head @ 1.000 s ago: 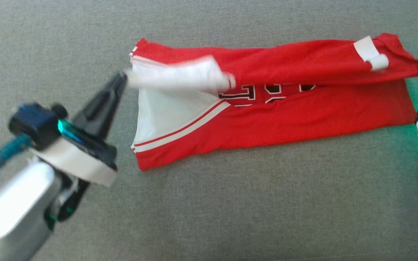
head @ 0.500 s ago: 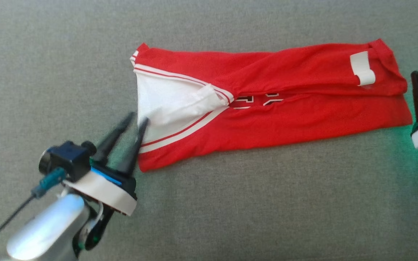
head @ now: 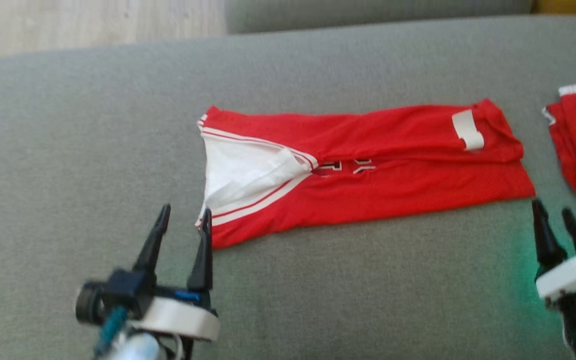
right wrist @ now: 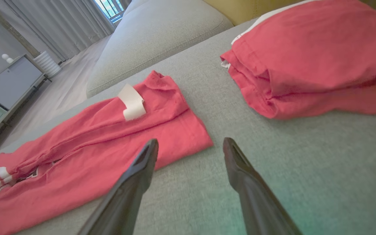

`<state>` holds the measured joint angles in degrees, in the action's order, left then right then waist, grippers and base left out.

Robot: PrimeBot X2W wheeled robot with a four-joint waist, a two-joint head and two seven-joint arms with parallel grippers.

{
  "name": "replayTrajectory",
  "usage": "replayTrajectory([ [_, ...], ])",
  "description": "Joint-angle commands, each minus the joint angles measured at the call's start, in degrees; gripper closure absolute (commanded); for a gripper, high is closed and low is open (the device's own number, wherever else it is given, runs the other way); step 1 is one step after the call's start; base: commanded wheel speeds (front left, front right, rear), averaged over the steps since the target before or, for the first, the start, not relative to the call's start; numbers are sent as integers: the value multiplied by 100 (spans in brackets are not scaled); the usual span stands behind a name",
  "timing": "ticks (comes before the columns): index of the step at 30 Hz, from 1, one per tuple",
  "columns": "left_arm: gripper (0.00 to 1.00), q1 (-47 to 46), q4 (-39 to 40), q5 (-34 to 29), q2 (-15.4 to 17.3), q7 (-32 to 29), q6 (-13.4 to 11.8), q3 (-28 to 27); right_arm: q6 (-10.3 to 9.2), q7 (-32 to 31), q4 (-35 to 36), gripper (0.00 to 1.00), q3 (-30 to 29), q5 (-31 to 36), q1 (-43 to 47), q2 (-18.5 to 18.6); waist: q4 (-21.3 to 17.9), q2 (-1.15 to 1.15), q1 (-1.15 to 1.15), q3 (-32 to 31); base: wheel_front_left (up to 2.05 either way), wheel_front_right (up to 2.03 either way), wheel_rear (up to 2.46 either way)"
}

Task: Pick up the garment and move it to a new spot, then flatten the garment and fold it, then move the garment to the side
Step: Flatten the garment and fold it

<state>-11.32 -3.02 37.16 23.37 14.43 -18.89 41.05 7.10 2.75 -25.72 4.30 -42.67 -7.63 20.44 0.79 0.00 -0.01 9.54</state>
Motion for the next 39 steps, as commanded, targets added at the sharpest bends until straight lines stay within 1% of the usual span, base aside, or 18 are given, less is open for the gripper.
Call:
replayTrajectory([
  [1,0,197,258,-322,-130,55,-113,-437,39,58,189,0,-45,23,149,21,163,0,1,-278,0,0,0],
  [2,0,197,258,-322,-130,55,-113,-437,39,58,189,0,-45,23,149,21,163,0,1,-278,0,0,0],
  [5,0,676,370,-683,-509,55,-105,-694,39,35,205,0,-235,-25,405,-111,355,0,1,-437,0,0,0],
  [10,0,1196,471,-1364,-930,56,3,-955,39,-22,212,0,-565,38,652,-225,689,0,1,-606,0,0,0],
  [13,0,1347,536,-1832,-1068,56,44,-1023,39,-110,180,0,-782,57,635,-252,881,0,1,-637,0,0,0],
  [16,0,1461,563,-2036,-1219,56,172,-1065,39,-214,39,0,-1045,66,466,-212,1069,0,1,-571,0,0,0],
  [21,0,1449,561,-2320,-1365,56,371,-1163,39,-455,-515,0,-1495,233,-82,-29,1313,0,1,-350,0,0,0],
  [28,0,1408,518,-2511,-1614,56,626,-1314,39,-743,-1262,0,-1813,524,-868,190,1427,0,1,20,0,0,0],
  [32,0,1356,497,-2591,-1736,56,749,-1404,39,-982,-1643,0,-1793,716,-1192,258,1415,0,1,186,0,0,0],
  [36,0,1292,462,-2646,-1835,57,853,-1507,39,-1176,-1841,0,-1676,781,-1359,188,1362,0,1,285,0,0,0],
  [37,0,1278,452,-2659,-1856,57,877,-1530,39,-1254,-1857,5,-1627,756,-1370,154,1346,0,1,296,0,0,0],
  [38,0,1267,445,-2670,-1874,57,900,-1553,39,-1346,-1858,30,-1578,705,-1372,118,1331,0,1,304,0,0,0],
  [39,0,1259,437,-2682,-1892,57,923,-1574,39,-1414,-1841,74,-1530,653,-1356,93,1318,0,1,306,0,0,0],
])
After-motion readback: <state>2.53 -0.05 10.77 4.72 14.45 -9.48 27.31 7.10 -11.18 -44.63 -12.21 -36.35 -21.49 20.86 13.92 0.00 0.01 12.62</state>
